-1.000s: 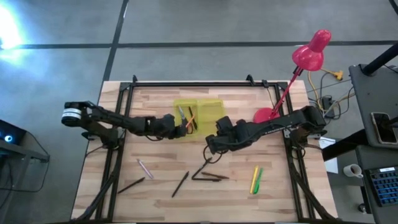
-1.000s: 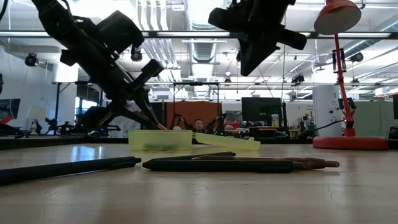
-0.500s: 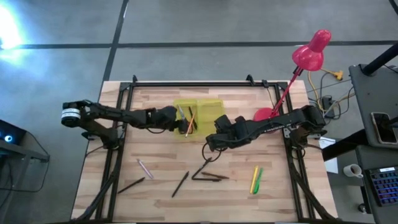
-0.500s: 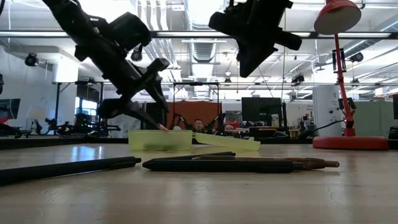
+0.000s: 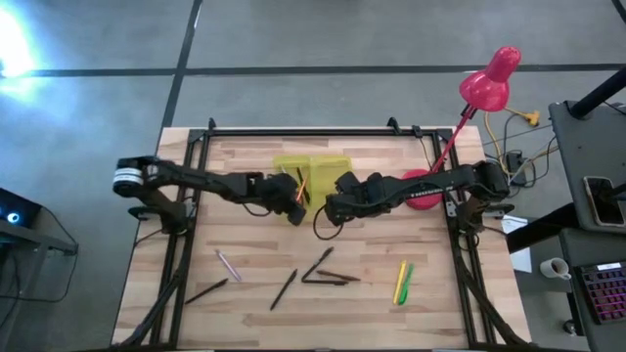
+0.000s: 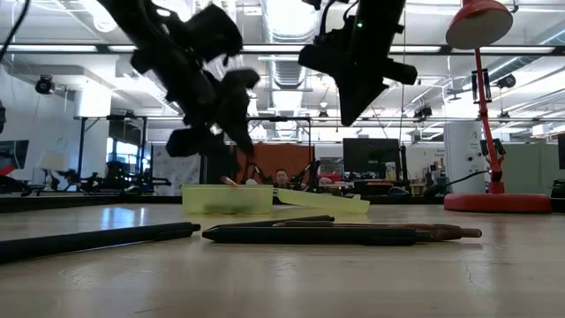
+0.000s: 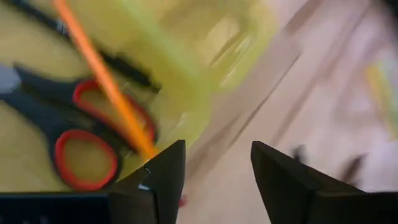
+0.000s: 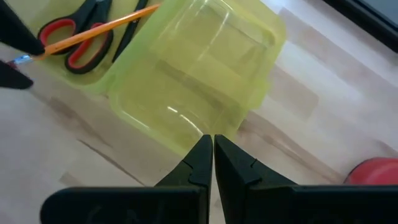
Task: Pick & place school supplies into a supply box
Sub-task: Put the orange pencil into the supply box, then put the black pen into the supply box
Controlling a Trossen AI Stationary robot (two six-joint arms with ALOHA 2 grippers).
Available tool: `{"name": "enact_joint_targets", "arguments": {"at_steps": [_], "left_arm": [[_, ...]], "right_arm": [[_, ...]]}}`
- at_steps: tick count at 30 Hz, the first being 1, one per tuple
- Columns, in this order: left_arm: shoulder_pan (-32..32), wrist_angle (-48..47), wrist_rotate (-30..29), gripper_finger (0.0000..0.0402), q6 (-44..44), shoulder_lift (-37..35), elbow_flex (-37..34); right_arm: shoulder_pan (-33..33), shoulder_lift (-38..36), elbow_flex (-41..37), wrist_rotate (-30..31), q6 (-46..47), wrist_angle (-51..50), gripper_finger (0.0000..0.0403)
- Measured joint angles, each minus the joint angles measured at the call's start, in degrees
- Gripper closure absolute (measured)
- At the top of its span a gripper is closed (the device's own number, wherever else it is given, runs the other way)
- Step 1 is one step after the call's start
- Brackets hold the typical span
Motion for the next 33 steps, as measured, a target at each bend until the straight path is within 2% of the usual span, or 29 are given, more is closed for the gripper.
{"name": "enact_joint_targets", "arguments": {"at_steps": [4, 7, 12, 15, 18, 22, 27, 30, 33], "left_arm": [[0.7, -7.1, 0.4, 0.0246, 3.1, 6.0, 3.8], [1.7, -14.9, -0.5, 0.0254, 3.4, 7.8, 6.5], [1.7, -15.6, -3.2, 0.0260, 6.1, 3.1, 9.9], [1.7, -16.0, -3.4, 0.0261, 8.1, -1.1, 11.2], [1.4, -18.9, -4.2, 0.0261, 9.2, -6.0, 10.8], [-0.1, -23.1, -4.4, 0.0261, 8.7, -13.3, 4.9], [-5.0, -21.1, -4.1, 0.0261, -1.0, -25.0, -5.6], [-8.2, -15.9, -4.1, 0.0261, -7.8, -31.6, -12.1], [-11.2, -8.6, -4.2, 0.0261, -12.5, -36.8, -17.4]], "right_arm": [[-0.1, 0.0, -0.1, -0.2, -0.2, 0.0, 0.0394], [0.0, 0.0, -0.2, -0.2, -0.2, 0.0, 0.0394], [0.0, 0.0, -0.4, -0.2, -0.4, 0.1, 0.0394], [0.0, 0.0, -0.4, -1.7, -3.6, 0.7, 0.0394], [0.3, 0.0, -0.8, -7.0, -12.5, 1.9, 0.0394], [2.2, 0.0, -4.7, -12.2, -29.7, 7.7, 0.0394], [7.1, 0.0, -10.3, -18.8, -53.6, 17.1, 0.0381], [10.1, 0.2, -11.0, -17.1, -66.2, 18.9, 0.0349], [11.2, 1.3, -10.5, -16.0, -72.2, 22.0, 0.0308]]}}
